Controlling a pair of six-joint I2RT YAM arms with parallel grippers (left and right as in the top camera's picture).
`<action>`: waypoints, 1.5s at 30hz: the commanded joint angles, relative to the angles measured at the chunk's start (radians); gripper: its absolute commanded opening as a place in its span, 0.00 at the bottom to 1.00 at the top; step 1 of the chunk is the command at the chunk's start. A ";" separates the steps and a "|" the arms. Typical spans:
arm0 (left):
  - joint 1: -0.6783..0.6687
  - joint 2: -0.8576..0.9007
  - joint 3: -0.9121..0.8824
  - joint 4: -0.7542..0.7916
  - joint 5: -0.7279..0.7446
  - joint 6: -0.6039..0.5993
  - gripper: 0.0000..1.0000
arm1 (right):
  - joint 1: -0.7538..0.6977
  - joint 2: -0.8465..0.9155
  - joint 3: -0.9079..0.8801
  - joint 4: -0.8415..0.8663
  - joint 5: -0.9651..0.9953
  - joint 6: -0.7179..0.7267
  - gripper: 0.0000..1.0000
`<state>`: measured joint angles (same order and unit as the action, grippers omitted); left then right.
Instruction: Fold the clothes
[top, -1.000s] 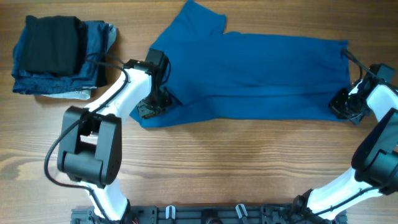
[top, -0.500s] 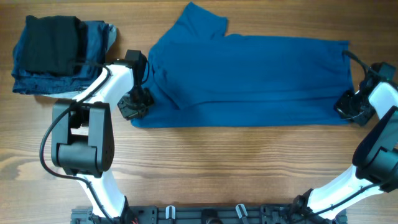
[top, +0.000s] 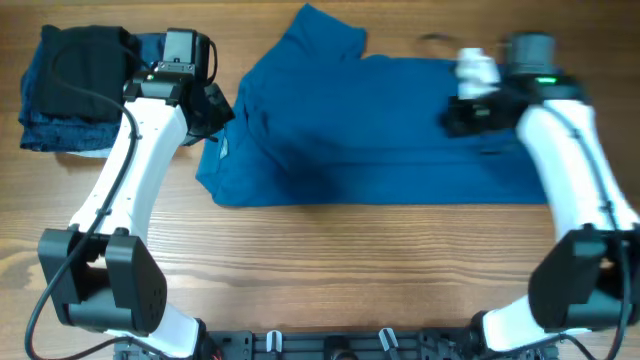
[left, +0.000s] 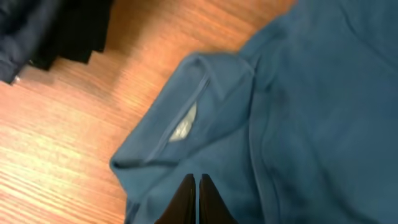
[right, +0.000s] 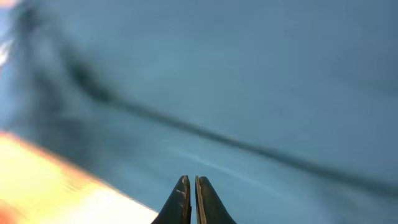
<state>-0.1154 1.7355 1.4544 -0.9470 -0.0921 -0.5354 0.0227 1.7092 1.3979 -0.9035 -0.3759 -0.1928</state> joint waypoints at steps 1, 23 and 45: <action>0.055 0.000 0.007 0.017 -0.112 0.006 0.04 | 0.227 0.031 0.007 0.053 0.047 -0.077 0.04; 0.360 0.010 0.006 0.047 -0.002 -0.004 0.24 | 0.783 0.342 0.005 0.457 0.501 -0.163 0.36; 0.360 0.010 0.006 0.045 0.025 -0.003 0.30 | 0.746 0.385 0.076 0.535 0.694 -0.103 0.04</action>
<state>0.2424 1.7355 1.4544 -0.9035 -0.0792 -0.5362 0.7998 2.0800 1.4307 -0.4034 0.2672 -0.3187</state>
